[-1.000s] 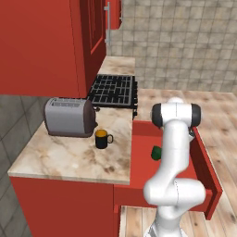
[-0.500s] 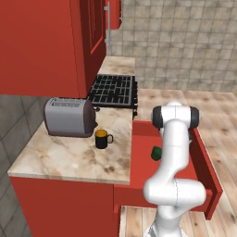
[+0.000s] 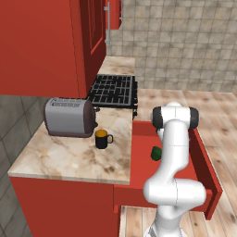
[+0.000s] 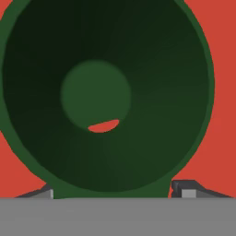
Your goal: Pick the measuring cup from the drawer and place it on the counter.
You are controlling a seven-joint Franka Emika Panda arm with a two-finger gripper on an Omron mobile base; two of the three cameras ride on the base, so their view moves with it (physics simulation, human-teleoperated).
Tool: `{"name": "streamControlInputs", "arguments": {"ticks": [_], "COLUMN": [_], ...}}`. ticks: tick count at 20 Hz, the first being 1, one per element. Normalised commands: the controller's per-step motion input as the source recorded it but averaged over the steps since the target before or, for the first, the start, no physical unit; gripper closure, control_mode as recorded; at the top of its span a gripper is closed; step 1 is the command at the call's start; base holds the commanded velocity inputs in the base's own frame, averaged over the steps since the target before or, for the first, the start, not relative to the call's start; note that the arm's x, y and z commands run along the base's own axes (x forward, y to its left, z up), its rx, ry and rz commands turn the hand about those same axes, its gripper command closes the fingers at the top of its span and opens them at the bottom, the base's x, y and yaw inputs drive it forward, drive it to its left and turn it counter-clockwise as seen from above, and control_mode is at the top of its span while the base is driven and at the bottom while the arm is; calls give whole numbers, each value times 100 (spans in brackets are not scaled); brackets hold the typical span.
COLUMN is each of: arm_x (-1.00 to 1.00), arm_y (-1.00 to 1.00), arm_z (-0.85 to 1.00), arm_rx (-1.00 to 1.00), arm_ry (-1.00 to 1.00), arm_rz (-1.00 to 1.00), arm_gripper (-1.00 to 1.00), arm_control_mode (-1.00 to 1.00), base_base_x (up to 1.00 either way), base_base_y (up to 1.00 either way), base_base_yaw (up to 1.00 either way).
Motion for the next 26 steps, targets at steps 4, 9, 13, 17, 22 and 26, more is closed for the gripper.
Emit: {"name": "streamControlInputs", "arguments": {"ticks": [4, 9, 13, 17, 22, 26], "arm_x": [3, 0, 0, -21, -52, -77], "arm_y": [0, 3, 15, 30, 25, 44], "arm_z": [-2, 45, 97, 100, 100, 100], "arm_rx": [1, 11, 12, 6, 1, 0], "arm_ry": [0, -3, -4, -13, -29, -34], "arm_rz": [0, 0, 4, 9, 17, 17], "arm_gripper": [100, 100, 100, 100, 100, 100], "arm_control_mode": [-100, -100, -100, -100, -100, -100], "base_base_x": [0, 0, 0, 0, 0, 0], "base_base_y": [0, 0, 0, 0, 0, 0], "base_base_yaw": [0, 0, 0, 0, 0, 0]}}
